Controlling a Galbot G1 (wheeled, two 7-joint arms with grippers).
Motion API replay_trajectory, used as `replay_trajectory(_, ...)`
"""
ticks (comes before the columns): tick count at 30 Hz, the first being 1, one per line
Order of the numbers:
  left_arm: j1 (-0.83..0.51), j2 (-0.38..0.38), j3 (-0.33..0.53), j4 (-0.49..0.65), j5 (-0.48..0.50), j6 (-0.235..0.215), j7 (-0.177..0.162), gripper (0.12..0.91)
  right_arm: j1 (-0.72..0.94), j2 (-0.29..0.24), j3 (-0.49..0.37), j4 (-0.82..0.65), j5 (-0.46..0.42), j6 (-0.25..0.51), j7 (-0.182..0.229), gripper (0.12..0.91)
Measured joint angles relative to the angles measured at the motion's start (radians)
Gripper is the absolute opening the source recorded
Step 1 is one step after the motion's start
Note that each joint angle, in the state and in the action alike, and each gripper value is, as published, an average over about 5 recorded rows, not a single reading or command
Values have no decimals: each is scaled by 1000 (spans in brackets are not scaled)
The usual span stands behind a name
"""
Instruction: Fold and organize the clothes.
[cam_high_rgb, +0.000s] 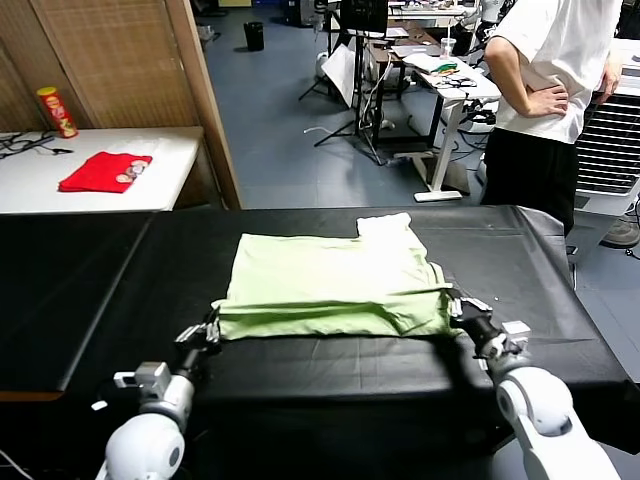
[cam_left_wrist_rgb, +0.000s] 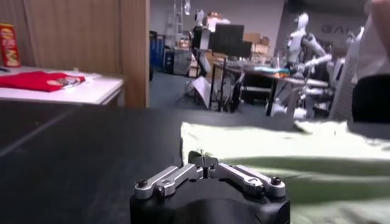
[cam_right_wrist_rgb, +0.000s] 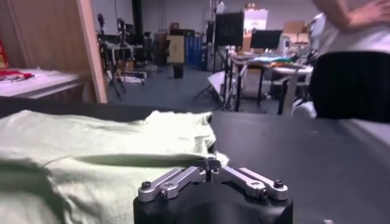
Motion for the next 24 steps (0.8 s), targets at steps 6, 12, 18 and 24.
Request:
replay_trajectory(6, -22, 2, 3, 44, 9, 4, 0, 555, -103, -27, 40, 125, -14, -25, 14, 666)
replay_trajectory(12, 7, 20, -10, 19, 3, 14, 0, 784, -224, -29, 78, 224, -49, -33, 29, 795)
replay_trajectory(18, 42, 22, -11, -19, -44, 44, 1, 798, -274, -20, 81, 246, -65, -40, 33, 755)
replay_trajectory(24, 49, 16, -15, -12, -87, 54, 14, 768, -292, -13, 81, 253, -72, -41, 34, 680)
